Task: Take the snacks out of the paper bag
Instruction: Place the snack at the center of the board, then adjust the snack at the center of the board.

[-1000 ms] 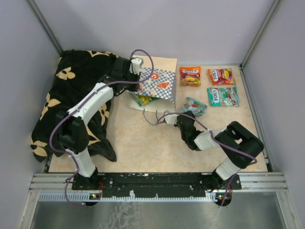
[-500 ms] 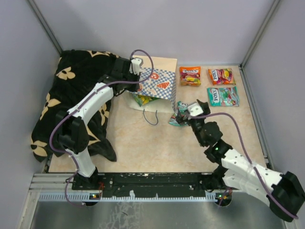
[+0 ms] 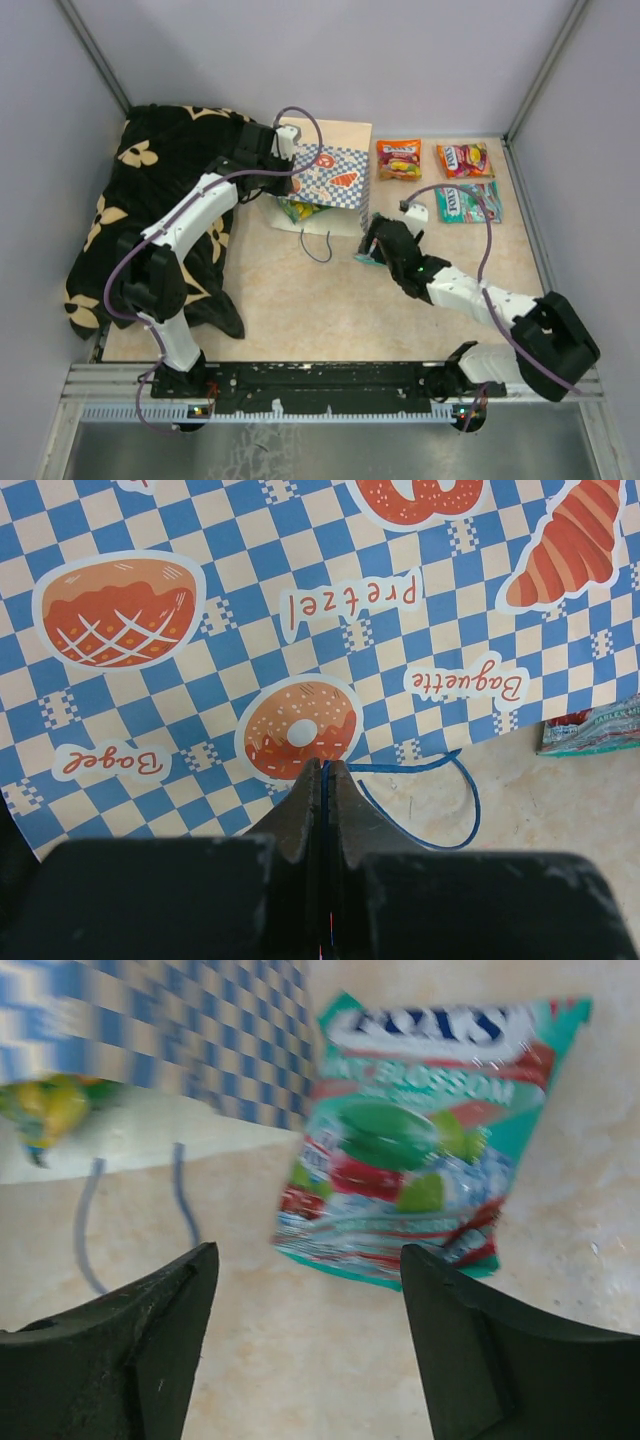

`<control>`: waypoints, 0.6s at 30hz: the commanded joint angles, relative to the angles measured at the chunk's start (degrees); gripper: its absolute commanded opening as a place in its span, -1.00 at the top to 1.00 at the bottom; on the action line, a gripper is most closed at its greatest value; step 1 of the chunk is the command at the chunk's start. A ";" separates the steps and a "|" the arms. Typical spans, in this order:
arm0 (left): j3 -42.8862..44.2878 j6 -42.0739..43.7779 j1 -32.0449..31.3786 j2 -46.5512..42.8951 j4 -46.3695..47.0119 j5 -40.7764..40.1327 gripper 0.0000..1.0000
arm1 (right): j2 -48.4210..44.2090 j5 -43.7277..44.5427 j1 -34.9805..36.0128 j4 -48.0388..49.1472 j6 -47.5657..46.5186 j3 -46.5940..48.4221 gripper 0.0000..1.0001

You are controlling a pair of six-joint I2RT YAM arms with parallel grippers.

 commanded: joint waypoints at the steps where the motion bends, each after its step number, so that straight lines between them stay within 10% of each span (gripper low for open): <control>1: -0.23 -0.10 0.64 -2.68 -0.84 1.05 1.00 | 4.72 -6.22 -4.47 3.11 11.71 -3.66 -0.39; 11: -1.63 0.13 0.70 -2.16 0.24 0.76 1.00 | 16.77 -9.13 -8.80 3.70 7.33 -3.72 -0.23; 18: -1.84 0.13 0.75 -1.50 0.84 0.83 1.00 | 20.13 -10.91 -12.16 -1.68 -10.57 4.42 -0.47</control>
